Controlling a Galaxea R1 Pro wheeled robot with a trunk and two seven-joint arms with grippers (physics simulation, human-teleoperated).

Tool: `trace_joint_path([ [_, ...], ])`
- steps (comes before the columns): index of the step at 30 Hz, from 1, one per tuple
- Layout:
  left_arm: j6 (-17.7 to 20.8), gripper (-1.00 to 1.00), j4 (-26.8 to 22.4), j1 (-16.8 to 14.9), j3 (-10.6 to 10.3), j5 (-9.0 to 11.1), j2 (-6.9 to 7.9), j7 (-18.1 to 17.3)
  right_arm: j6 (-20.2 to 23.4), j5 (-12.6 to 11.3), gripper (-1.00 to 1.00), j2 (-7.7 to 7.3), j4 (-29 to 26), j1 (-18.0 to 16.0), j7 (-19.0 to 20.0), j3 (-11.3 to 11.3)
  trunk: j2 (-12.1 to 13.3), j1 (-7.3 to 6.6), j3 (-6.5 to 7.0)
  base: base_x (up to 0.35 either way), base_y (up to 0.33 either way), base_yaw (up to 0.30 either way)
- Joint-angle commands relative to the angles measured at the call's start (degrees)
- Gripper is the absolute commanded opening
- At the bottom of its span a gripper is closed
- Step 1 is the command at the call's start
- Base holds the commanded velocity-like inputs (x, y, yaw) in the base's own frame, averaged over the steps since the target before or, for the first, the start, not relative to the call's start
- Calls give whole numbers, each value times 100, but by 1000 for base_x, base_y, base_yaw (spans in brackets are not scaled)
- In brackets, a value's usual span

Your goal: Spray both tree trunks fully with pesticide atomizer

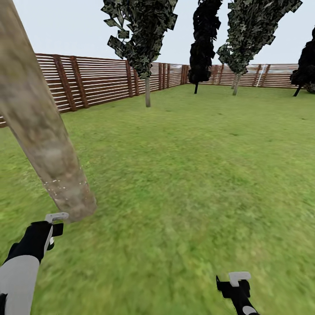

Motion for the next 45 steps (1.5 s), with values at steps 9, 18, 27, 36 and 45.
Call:
trace_joint_path([
  [9,0,-100,-2,0,1,-12,0,1,0,0,100,-35,0,0,-1,-2,0,0,0,143,-250,3],
  [18,0,-100,6,0,1,-12,13,5,0,0,100,-18,-3,0,-1,0,0,0,0,140,-250,140],
  [27,-17,-100,218,4,-48,-8,-189,3,0,0,100,-17,0,0,-1,-3,0,0,0,144,-250,276],
  [36,67,-100,-55,-66,0,-18,-198,452,0,-4,100,-38,-4,0,-1,-9,0,0,0,224,-200,234],
  [45,79,-100,-65,-97,-8,5,-298,607,0,0,100,-37,0,0,-1,-9,0,0,0,234,-187,21],
])
